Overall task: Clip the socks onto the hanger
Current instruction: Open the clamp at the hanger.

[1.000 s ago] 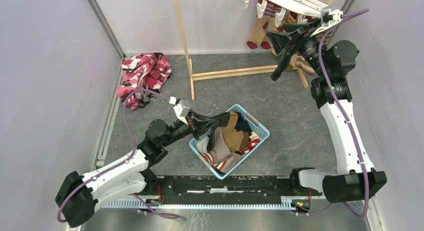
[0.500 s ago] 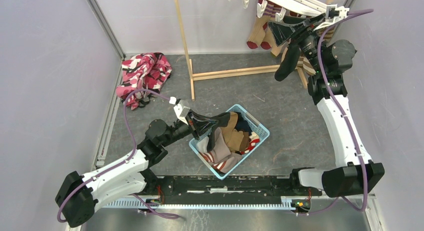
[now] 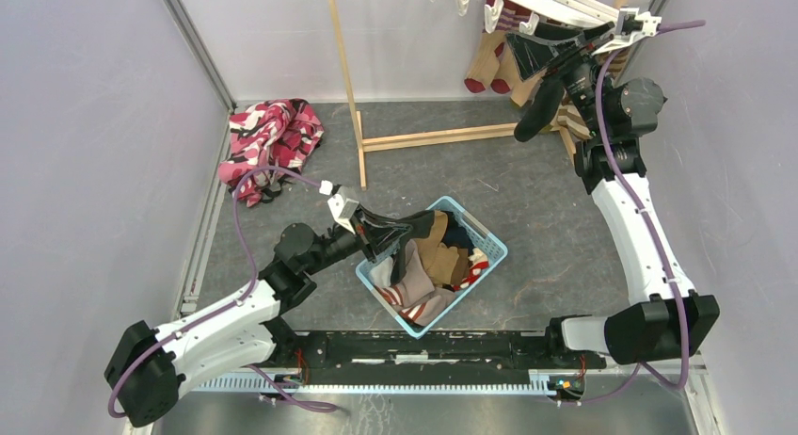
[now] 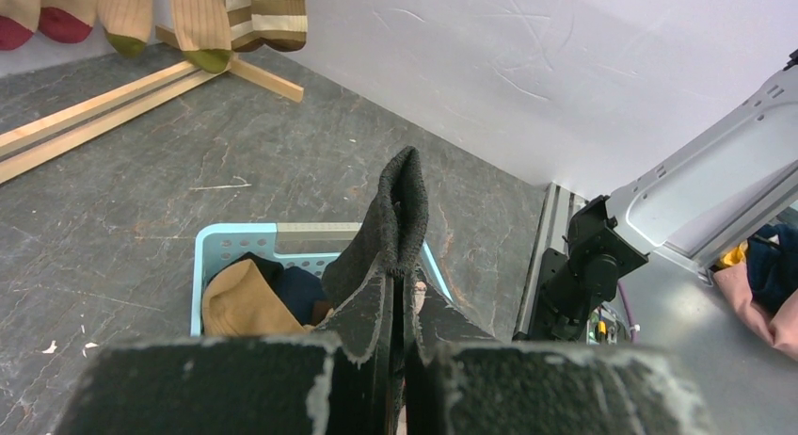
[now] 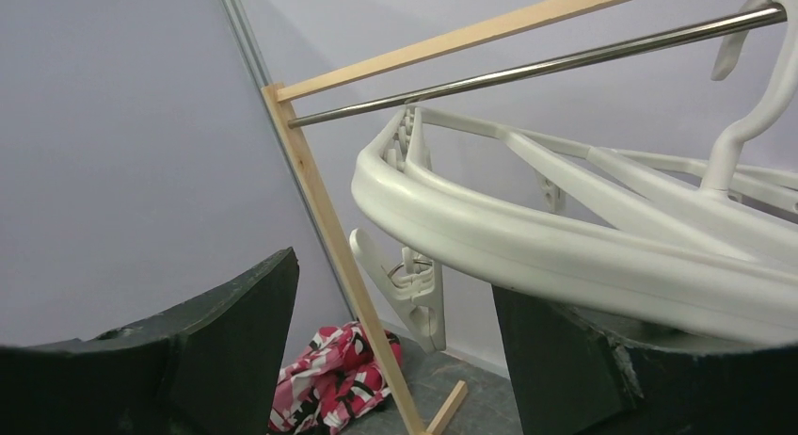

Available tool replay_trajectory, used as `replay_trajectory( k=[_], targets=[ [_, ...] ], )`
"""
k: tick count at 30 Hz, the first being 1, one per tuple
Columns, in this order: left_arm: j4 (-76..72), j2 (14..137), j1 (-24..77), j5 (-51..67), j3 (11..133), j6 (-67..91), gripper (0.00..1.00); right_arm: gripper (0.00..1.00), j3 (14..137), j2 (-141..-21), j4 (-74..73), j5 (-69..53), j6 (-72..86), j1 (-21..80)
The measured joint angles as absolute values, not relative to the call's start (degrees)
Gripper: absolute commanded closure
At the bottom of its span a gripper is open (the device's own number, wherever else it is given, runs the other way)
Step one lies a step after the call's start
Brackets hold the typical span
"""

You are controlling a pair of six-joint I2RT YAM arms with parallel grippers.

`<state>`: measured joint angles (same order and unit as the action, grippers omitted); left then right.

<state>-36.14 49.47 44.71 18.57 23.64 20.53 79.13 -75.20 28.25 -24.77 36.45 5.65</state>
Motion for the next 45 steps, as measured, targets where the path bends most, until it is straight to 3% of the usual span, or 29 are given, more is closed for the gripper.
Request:
replay_trajectory(
  k=[22, 45],
  targets=[
    [-36.2, 51.8, 44.7, 19.4, 25.3, 22.8, 0.94, 0.23, 74.5, -77.8, 43.9, -23.5, 39.5, 5.8],
    [-36.2, 52.1, 44.7, 19.6, 25.8, 23.1, 0.94, 0.63, 74.5, -79.7, 46.7, -23.3, 40.7, 5.8]
  ],
)
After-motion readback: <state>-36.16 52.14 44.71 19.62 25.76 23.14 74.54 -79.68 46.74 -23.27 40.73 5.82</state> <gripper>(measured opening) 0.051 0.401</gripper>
